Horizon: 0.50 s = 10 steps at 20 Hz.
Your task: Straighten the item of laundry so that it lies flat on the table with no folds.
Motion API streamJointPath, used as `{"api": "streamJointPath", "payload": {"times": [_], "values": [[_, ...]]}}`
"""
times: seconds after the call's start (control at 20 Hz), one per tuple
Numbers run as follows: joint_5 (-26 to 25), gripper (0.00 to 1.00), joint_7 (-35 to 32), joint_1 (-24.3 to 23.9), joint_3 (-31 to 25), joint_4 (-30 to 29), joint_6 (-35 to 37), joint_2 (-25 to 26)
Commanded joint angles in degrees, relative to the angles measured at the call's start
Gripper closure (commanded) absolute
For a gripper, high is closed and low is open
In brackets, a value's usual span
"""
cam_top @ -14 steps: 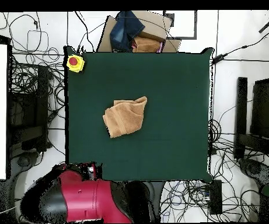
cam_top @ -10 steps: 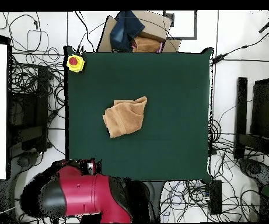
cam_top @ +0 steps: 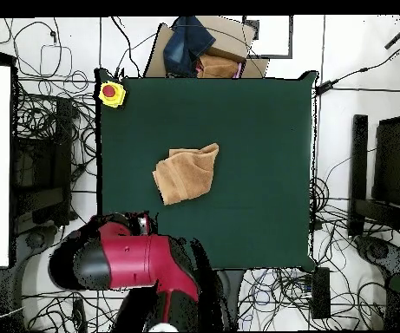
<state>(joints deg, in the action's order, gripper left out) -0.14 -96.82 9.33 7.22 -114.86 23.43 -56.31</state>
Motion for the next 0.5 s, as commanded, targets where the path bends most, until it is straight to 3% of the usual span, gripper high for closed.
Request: {"api": "streamJointPath", "payload": {"times": [0.05,0.5], "values": [[2.06,0.0,-14.39,-1.51,0.44,4.51,-8.09,12.06],[2.46,0.0,-11.56,-4.22,-2.43,5.32,-12.07,18.17]]}}
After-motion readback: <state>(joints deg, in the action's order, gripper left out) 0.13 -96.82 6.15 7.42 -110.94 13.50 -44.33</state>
